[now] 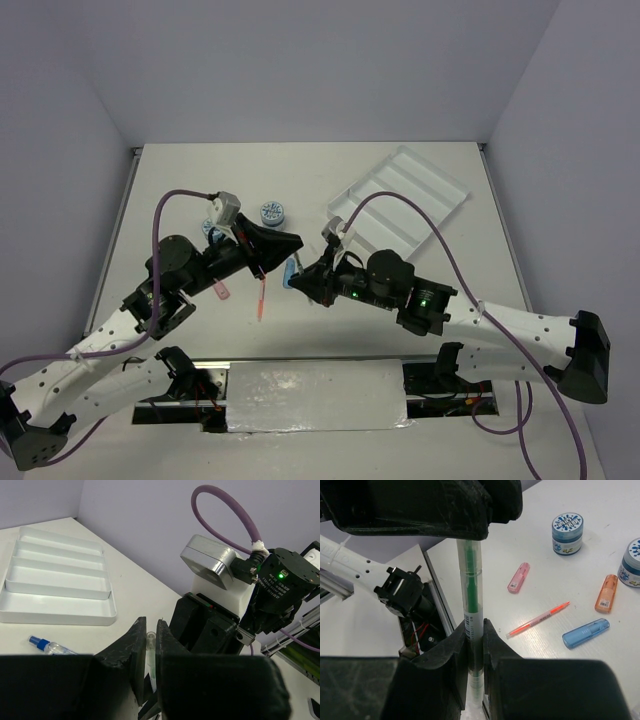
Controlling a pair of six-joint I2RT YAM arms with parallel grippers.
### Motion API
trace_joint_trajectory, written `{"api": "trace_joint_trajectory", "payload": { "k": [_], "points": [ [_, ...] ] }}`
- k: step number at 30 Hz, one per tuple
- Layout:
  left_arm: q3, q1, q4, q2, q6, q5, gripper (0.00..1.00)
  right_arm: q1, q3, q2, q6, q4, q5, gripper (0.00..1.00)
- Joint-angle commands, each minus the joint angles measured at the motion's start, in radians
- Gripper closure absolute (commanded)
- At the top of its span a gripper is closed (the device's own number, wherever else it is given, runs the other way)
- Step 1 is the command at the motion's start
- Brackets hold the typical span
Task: Sort the stationery into containers
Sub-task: Close the pen cap on the pen, then place the pen in the storage box.
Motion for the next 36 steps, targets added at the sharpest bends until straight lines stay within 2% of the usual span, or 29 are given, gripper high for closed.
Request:
{"api": "trace_joint_trajectory", "payload": {
  "k": [1, 7, 9, 12, 24, 29, 30, 31, 32, 33, 34, 35, 36],
  "points": [
    [0.014, -0.003, 0.05, 0.004, -0.002, 0.025, 1.0, -0.002, 0.051, -0.001, -0.01, 0.03, 0.008, 1.0],
    [-0.003, -0.003, 0.045, 0.05, -0.019, 0.042, 1.0, -0.014, 0.151, 0.026, -0.066, 0.016, 0.058, 1.0],
    [-0.021, -0.003, 0.064, 0.064, -0.028, 0.068, 1.0, -0.052, 0.218, 0.046, -0.08, 0.012, 0.035, 1.0],
    [-0.052, -0.003, 0.065, 0.084, -0.051, 0.072, 1.0, -0.113, 0.302, 0.095, -0.071, 0.021, -0.078, 1.0],
    [-0.211, -0.064, 0.124, 0.122, -0.089, 0.072, 1.0, -0.248, 0.58, 0.203, -0.102, -0.053, -0.16, 1.0],
    [-0.225, -0.078, 0.082, 0.085, -0.088, 0.002, 1.0, -0.27, 0.558, 0.208, -0.135, -0.072, -0.191, 1.0],
    [-0.187, -0.078, -0.001, 0.073, -0.085, -0.035, 1.0, -0.271, 0.524, 0.211, -0.178, -0.095, -0.196, 1.0],
    [-0.152, -0.078, -0.069, 0.062, -0.083, -0.169, 1.0, -0.272, 0.496, 0.211, -0.203, -0.102, -0.199, 1.0],
    [-0.109, -0.078, -0.15, 0.047, -0.083, -0.251, 0.86, -0.272, 0.46, 0.209, -0.226, -0.108, -0.18, 1.0],
    [0.004, -0.078, -0.244, 0.045, -0.1, -0.362, 0.63, -0.279, 0.376, 0.203, -0.264, -0.105, -0.164, 1.0],
    [0.076, -0.077, -0.448, 0.047, -0.117, -0.474, 0.22, -0.288, 0.329, 0.2, -0.275, -0.094, -0.147, 1.0],
    [0.227, -0.077, -0.558, 0.067, -0.176, -0.697, 0.04, -0.31, 0.245, 0.2, -0.274, -0.076, -0.13, 1.0],
    [0.303, -0.074, -0.67, 0.08, -0.212, -0.804, 0.01, -0.363, 0.211, 0.209, -0.271, -0.07, -0.131, 1.0]
  ]
}}
